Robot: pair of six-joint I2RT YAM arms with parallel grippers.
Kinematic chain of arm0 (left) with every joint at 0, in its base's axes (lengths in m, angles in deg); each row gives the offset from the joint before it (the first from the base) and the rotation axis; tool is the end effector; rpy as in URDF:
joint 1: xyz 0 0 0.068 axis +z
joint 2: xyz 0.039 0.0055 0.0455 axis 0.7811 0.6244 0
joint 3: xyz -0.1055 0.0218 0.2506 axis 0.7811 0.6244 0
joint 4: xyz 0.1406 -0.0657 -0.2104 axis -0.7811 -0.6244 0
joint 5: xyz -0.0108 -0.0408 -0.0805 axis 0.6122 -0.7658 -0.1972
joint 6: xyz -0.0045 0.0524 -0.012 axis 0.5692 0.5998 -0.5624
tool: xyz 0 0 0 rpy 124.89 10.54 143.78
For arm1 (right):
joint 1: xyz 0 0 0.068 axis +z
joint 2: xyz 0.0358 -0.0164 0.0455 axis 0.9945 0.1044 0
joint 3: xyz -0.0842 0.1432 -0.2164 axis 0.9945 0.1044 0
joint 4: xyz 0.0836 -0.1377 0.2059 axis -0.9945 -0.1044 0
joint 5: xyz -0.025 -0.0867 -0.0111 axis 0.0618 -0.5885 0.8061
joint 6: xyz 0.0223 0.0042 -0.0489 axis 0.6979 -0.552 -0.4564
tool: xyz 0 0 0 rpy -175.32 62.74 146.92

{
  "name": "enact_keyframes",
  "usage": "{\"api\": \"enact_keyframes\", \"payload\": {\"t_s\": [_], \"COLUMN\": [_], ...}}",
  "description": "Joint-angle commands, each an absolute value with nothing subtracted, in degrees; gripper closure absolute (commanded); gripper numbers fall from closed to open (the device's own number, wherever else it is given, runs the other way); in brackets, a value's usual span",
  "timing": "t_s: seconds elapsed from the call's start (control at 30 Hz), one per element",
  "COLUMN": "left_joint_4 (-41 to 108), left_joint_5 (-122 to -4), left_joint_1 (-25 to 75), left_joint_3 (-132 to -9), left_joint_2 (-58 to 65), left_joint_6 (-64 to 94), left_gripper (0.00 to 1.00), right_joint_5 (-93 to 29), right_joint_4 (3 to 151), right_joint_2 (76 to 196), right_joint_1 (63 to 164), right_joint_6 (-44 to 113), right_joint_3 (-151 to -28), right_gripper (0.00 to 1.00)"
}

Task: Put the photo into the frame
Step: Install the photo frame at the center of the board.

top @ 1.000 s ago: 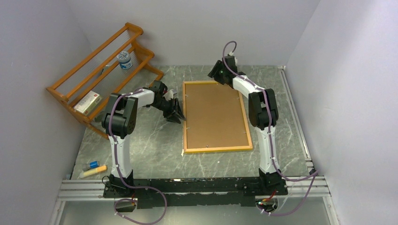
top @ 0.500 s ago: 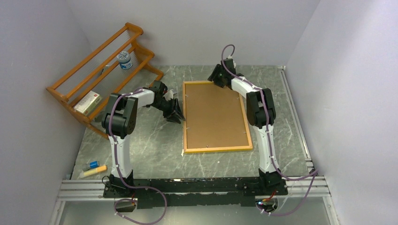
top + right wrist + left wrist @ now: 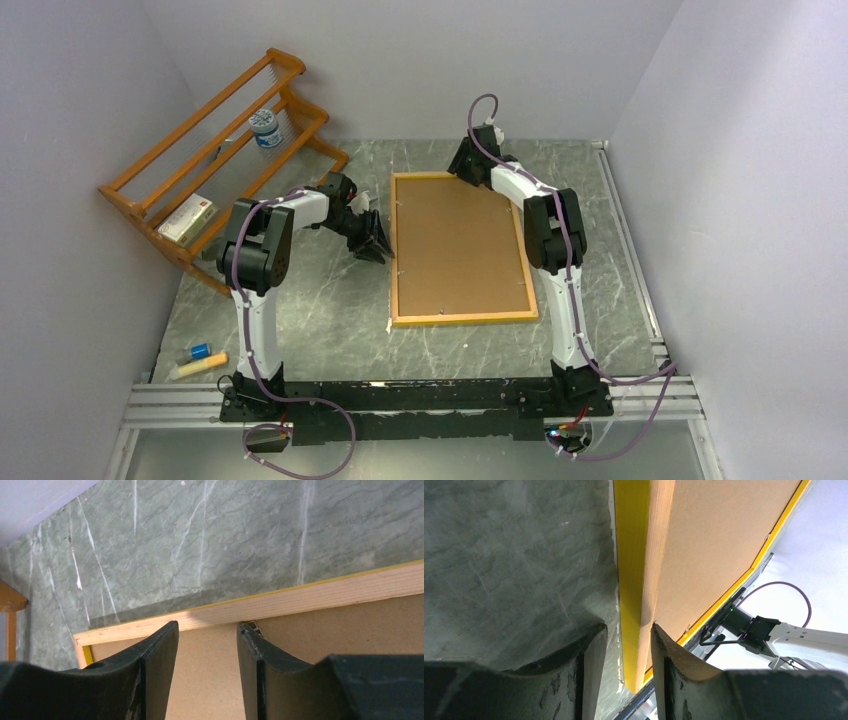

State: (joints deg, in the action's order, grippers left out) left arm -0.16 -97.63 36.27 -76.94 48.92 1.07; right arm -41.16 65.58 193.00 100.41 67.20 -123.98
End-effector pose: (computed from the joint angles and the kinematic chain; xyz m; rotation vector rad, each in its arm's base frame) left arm 0.3843 -0.1286 0.1242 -0.0999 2.8986 -1.2053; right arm 0.5229 0.1528 0.1581 0.4826 2.2596 0.4813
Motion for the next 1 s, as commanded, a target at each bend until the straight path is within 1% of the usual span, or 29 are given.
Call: {"api": "enact_keyframes", "payload": {"t_s": [0.0, 0.37, 0.53, 0.7, 0.8, 0.97], "left_joint_4": [-0.8, -0.8, -1.9, -2.2, -2.4, -1.9], "left_joint_5": [-92.1, -92.2, -91.9, -91.9, -90.9, -87.4], "left_joint_1": [36.3, 36.4, 36.4, 36.6, 36.7, 37.2], "left_joint_3": [-76.5, -76.4, -77.7, -79.6, -80.2, -78.3], "left_joint_2": [48.9, 48.8, 48.0, 45.6, 43.6, 39.2], "left_joint_6": [3.9, 3.9, 4.0, 3.4, 3.3, 3.0], "left_gripper": [0.55, 0.55, 0.55, 0.53, 0.52, 0.5], "right_joint_5": [-44.9, -43.1, -36.4, -34.9, -36.4, -43.6], "right_joint_4": [62.4, 61.7, 65.0, 63.2, 60.1, 54.9], "right_joint_2": [194.7, 194.4, 191.3, 186.5, 183.5, 178.6], "right_joint_1": [99.8, 99.7, 99.7, 99.9, 100.8, 104.9], "right_joint_6": [65.0, 68.8, 69.2, 68.6, 67.4, 65.2], "right_joint_3": [-126.5, -128.9, -128.2, -127.7, -125.8, -121.1], "right_gripper": [0.5, 0.5, 0.47, 0.46, 0.46, 0.46]}}
